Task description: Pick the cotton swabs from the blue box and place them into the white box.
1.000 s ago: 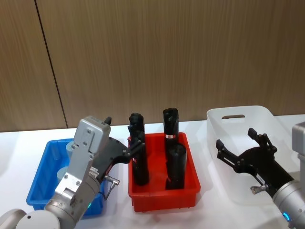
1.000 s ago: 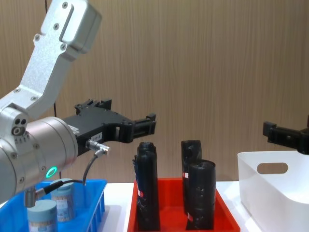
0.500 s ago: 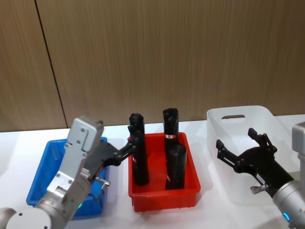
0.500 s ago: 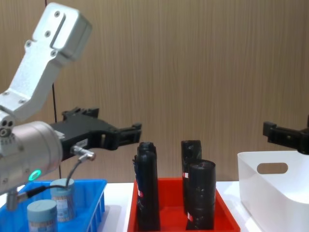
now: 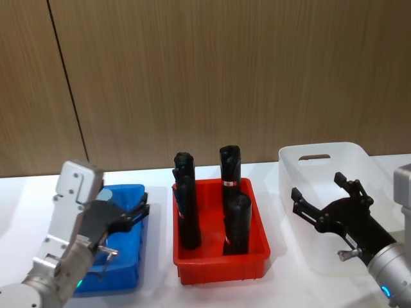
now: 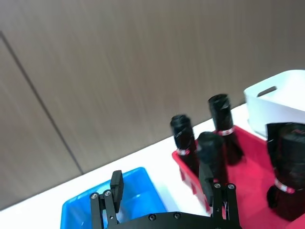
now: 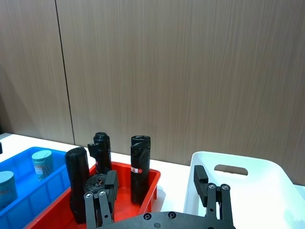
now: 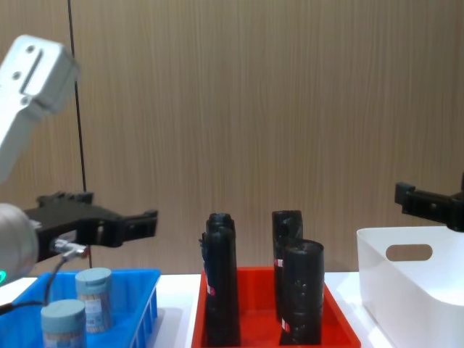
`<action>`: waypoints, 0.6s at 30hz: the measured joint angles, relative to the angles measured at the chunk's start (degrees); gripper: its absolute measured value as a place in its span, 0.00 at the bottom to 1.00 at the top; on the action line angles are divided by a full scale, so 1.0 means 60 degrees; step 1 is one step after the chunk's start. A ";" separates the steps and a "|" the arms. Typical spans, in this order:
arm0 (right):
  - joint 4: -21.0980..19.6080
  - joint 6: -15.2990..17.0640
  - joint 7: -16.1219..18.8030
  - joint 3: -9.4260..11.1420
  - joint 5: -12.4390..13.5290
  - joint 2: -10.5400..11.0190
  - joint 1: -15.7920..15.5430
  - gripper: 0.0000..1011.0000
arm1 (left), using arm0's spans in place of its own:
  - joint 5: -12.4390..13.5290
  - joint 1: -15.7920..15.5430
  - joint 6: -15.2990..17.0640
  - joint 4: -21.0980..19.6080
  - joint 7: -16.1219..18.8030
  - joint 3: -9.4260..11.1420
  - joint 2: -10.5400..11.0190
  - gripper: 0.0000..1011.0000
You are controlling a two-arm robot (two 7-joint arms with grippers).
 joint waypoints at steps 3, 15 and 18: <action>0.0000 0.0000 0.0000 0.0000 0.0000 0.0000 0.0000 0.99 | -0.0380 0.0123 0.0216 -0.0014 0.0211 -0.0136 0.0115 0.99; 0.0000 0.0000 0.0000 0.0000 0.0000 0.0000 0.0000 0.99 | -0.1475 0.0316 0.1119 0.0102 0.0736 -0.0447 0.0265 0.99; 0.0001 0.0000 0.0000 0.0000 0.0000 0.0000 0.0000 0.99 | -0.1666 0.0309 0.1341 0.0230 0.0824 -0.0496 0.0242 0.99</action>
